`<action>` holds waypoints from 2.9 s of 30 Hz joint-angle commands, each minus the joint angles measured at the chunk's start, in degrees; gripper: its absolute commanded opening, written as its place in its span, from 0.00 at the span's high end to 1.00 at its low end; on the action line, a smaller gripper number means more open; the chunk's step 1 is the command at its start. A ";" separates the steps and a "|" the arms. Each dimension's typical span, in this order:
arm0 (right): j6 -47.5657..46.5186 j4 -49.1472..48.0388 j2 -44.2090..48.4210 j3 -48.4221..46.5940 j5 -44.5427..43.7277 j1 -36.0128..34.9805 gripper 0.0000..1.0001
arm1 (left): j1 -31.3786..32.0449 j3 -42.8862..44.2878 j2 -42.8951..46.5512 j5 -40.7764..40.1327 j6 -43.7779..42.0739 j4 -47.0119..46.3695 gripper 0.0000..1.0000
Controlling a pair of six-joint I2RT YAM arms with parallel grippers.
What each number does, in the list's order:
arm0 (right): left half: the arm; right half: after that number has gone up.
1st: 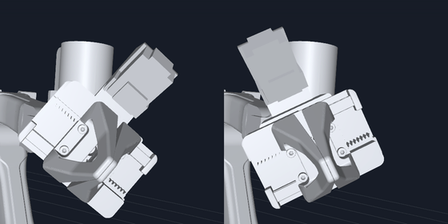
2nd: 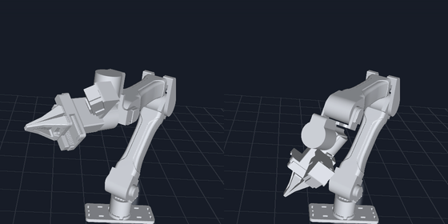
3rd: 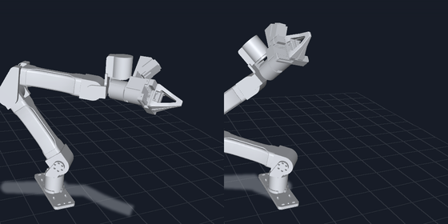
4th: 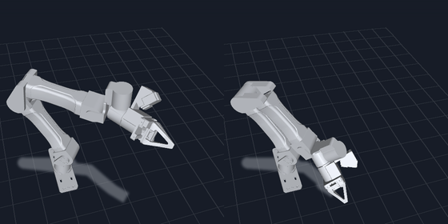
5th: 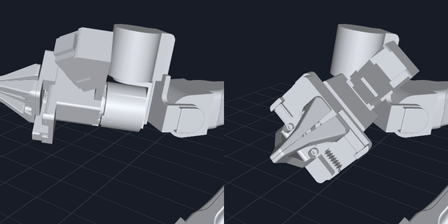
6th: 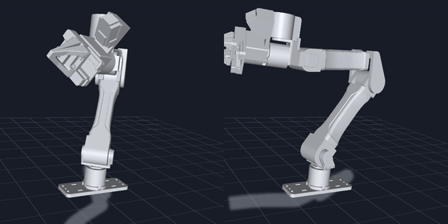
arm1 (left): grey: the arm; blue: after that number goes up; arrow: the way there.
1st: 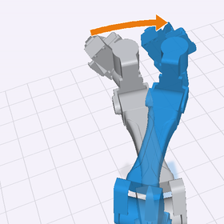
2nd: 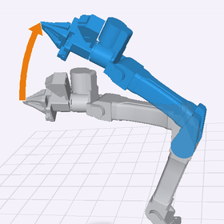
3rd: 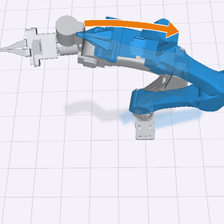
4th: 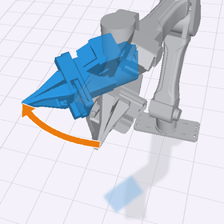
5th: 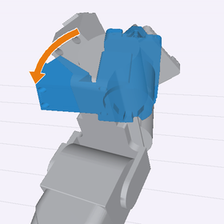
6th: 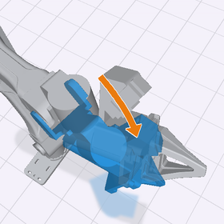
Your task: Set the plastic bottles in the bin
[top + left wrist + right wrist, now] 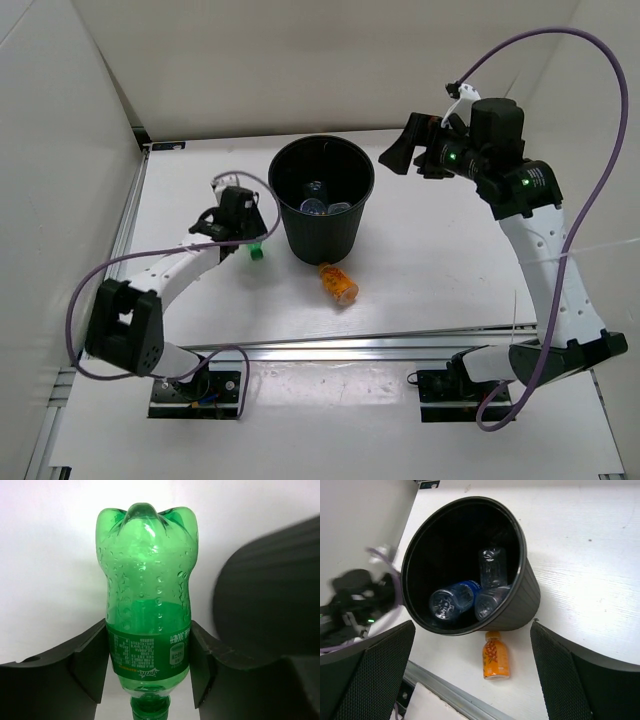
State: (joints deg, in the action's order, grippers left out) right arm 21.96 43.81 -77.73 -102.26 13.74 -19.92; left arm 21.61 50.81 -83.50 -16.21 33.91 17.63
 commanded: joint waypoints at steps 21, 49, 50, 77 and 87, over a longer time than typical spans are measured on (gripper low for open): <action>-4.03 0.22 6.45 7.94 -13.54 0.15 0.01 | 9.68 42.20 -1.61 7.60 -14.40 -0.84 0.00; -17.12 -57.25 19.93 73.88 -0.03 -17.34 0.01 | -1.65 3.07 35.60 -18.77 3.79 23.59 0.00; -17.12 -57.26 18.51 73.09 -0.03 -17.34 0.01 | -2.26 3.07 34.91 -18.77 3.79 23.59 0.00; -13.61 -52.26 -5.76 64.29 5.60 -19.45 0.26 | -2.27 3.16 34.90 -20.97 0.54 30.71 0.00; -13.08 -43.48 2.56 66.04 -0.72 -19.45 0.67 | -2.27 0.70 35.43 -20.44 2.83 30.10 0.00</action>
State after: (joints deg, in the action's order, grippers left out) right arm 8.82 -5.67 -79.05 -37.32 16.73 -39.09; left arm 19.62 52.07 -49.06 -36.03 35.92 48.03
